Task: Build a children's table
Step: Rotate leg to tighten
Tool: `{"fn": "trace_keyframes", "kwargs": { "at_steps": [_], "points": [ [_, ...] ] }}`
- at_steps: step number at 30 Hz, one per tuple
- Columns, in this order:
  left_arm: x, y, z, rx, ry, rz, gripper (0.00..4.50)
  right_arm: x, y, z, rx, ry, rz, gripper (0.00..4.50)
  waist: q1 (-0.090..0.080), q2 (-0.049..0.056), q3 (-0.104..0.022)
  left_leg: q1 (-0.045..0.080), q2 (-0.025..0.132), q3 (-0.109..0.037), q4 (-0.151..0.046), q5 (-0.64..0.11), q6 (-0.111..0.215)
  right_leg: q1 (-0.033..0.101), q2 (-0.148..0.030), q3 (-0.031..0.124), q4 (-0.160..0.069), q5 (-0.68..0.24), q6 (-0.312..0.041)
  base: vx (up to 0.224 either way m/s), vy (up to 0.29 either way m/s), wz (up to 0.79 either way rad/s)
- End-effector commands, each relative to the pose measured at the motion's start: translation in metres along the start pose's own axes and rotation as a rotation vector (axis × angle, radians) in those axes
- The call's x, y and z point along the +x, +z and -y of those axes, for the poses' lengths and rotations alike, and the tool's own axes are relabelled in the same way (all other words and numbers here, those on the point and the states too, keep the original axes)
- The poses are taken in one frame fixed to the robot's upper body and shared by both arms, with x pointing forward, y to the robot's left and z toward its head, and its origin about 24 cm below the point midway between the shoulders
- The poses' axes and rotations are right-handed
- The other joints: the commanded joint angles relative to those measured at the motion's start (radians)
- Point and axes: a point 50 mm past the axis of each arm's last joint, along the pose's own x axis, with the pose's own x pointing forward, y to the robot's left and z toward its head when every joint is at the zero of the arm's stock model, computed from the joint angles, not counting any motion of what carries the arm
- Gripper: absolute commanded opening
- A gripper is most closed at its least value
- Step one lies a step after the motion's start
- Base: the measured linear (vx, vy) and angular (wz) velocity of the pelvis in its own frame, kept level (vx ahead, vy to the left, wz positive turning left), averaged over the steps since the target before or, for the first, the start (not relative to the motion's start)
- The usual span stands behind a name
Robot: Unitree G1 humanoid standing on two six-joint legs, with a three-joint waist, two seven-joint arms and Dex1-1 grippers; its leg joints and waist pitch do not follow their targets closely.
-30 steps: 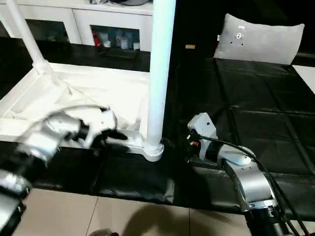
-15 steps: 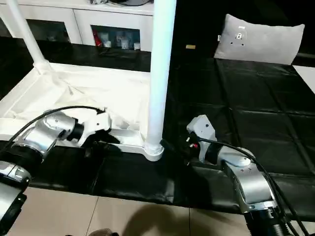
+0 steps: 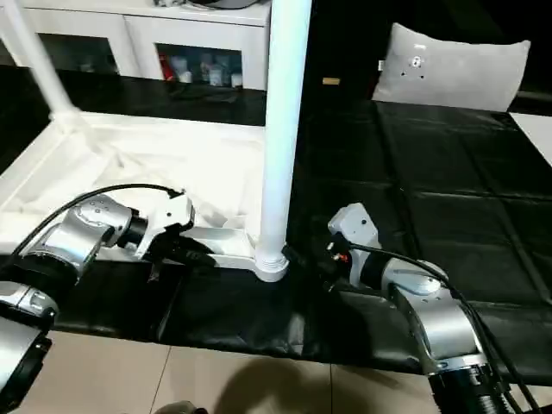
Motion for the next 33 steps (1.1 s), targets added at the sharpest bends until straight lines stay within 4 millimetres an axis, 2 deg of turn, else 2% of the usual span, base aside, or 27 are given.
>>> {"fn": "trace_keyframes", "kwargs": {
  "at_steps": [1,4,9,10,13,15,18,19,21,22,24,25,26,27,29,30,33],
  "points": [
    [0.005,-0.005,0.000,-0.044,0.073,0.008,0.03,0.002,0.002,-0.003,0.002,0.022,0.011,4.50,0.004,-0.006,-0.066,0.013,0.064,-0.018,-0.066,-0.063,0.069,0.050,-0.089,0.034,-0.055,0.166,-0.295,0.000,0.000,0.00],
    [0.011,-0.005,0.000,-0.108,0.117,0.028,0.03,0.002,0.004,-0.002,0.012,0.020,0.021,4.50,0.004,-0.005,-0.064,0.016,0.066,-0.017,-0.068,-0.077,0.066,0.047,-0.089,0.034,-0.057,0.137,-0.299,0.000,0.000,0.00],
    [0.020,0.003,0.002,-0.181,0.149,0.096,0.03,0.002,0.005,0.000,0.024,0.021,0.028,4.50,0.002,-0.011,-0.065,0.013,0.063,-0.016,-0.066,-0.059,0.073,0.050,-0.088,0.036,-0.057,0.133,-0.297,0.000,0.000,0.00],
    [0.022,0.006,0.006,-0.151,0.136,0.109,0.03,0.002,0.006,0.001,0.025,0.024,0.030,4.50,0.002,-0.016,-0.064,0.011,0.063,-0.017,-0.065,-0.049,0.083,0.051,-0.088,0.036,-0.056,0.138,-0.296,0.000,0.000,0.00],
    [0.026,0.009,0.014,-0.051,0.100,0.117,0.03,0.002,0.008,0.004,0.026,0.040,0.038,4.50,-0.001,-0.014,-0.066,0.010,0.062,-0.016,-0.063,-0.032,0.096,0.049,-0.086,0.035,-0.056,0.147,-0.287,0.000,0.000,0.00],
    [0.028,0.003,0.020,0.051,0.080,0.058,0.03,0.001,0.013,0.005,0.036,0.093,0.057,4.50,-0.002,-0.014,-0.068,0.007,0.063,-0.019,-0.061,-0.034,0.107,0.053,-0.087,0.034,-0.055,0.156,-0.284,0.000,0.000,0.00],
    [0.027,-0.001,0.022,0.082,0.070,0.018,0.03,-0.001,0.017,0.004,0.058,0.158,0.077,4.50,0.003,-0.011,-0.066,0.013,0.065,-0.016,-0.063,-0.051,0.108,0.046,-0.085,0.034,-0.057,0.137,-0.281,0.000,0.000,0.00],
    [0.024,-0.001,0.023,0.068,0.044,0.003,0.03,-0.004,0.020,0.004,0.066,0.255,0.082,4.50,0.005,-0.014,-0.066,0.013,0.065,-0.015,-0.064,-0.058,0.103,0.047,-0.085,0.033,-0.056,0.125,-0.284,0.000,0.000,0.00],
    [0.021,-0.001,0.024,0.076,0.030,-0.019,0.03,-0.005,0.020,0.004,0.060,0.322,0.077,4.50,0.007,-0.016,-0.065,0.012,0.067,-0.015,-0.063,-0.055,0.101,0.047,-0.087,0.033,-0.055,0.121,-0.288,0.000,0.000,0.00],
    [0.021,-0.001,0.024,0.093,0.027,-0.028,0.00,-0.005,0.020,0.004,0.051,0.351,0.076,4.22,0.009,-0.013,-0.066,0.012,0.066,-0.015,-0.063,-0.051,0.101,0.046,-0.086,0.033,-0.054,0.122,-0.290,0.000,0.000,0.00],
    [0.020,0.000,0.025,0.100,0.026,-0.032,0.00,-0.004,0.020,0.005,0.047,0.368,0.074,4.22,0.008,-0.014,-0.066,0.012,0.065,-0.014,-0.062,-0.046,0.100,0.045,-0.086,0.032,-0.053,0.128,-0.294,0.000,0.000,0.00],
    [0.020,0.000,0.025,0.104,0.026,-0.033,0.00,-0.004,0.020,0.005,0.045,0.378,0.072,4.03,0.009,-0.015,-0.068,0.011,0.064,-0.014,-0.061,-0.037,0.100,0.046,-0.086,0.031,-0.051,0.138,-0.296,0.000,0.000,0.00],
    [0.021,0.002,0.029,0.109,-0.007,-0.013,0.00,-0.003,0.020,0.006,0.050,0.415,0.062,4.03,0.010,-0.009,-0.068,0.013,0.064,-0.014,-0.060,-0.033,0.100,0.045,-0.085,0.032,-0.051,0.145,-0.297,0.000,0.000,0.00],
    [0.022,0.003,0.031,0.117,-0.027,-0.001,0.00,-0.002,0.020,0.007,0.050,0.434,0.055,3.91,0.008,-0.013,-0.069,0.010,0.064,-0.014,-0.060,-0.033,0.103,0.048,-0.085,0.030,-0.050,0.152,-0.304,0.000,0.000,0.00],
    [0.024,0.005,0.036,0.138,-0.074,0.008,0.00,0.000,0.019,0.009,0.046,0.465,0.039,3.82,0.012,-0.011,-0.070,0.012,0.065,-0.013,-0.058,-0.023,0.107,0.045,-0.083,0.030,-0.047,0.166,-0.309,0.000,0.000,0.00],
    [0.025,0.004,0.039,0.161,-0.106,-0.006,0.00,0.001,0.018,0.010,0.048,0.480,0.029,3.62,0.014,-0.015,-0.071,0.012,0.066,-0.012,-0.057,-0.015,0.112,0.046,-0.084,0.028,-0.045,0.174,-0.313,0.000,0.000,0.00],
    [0.026,0.003,0.043,0.185,-0.142,-0.029,0.00,0.004,0.017,0.012,0.055,0.504,0.019,3.38,0.018,-0.017,-0.071,0.011,0.068,-0.011,-0.056,-0.010,0.119,0.043,-0.083,0.027,-0.044,0.166,-0.315,0.000,0.000,0.00]
  ]
}}
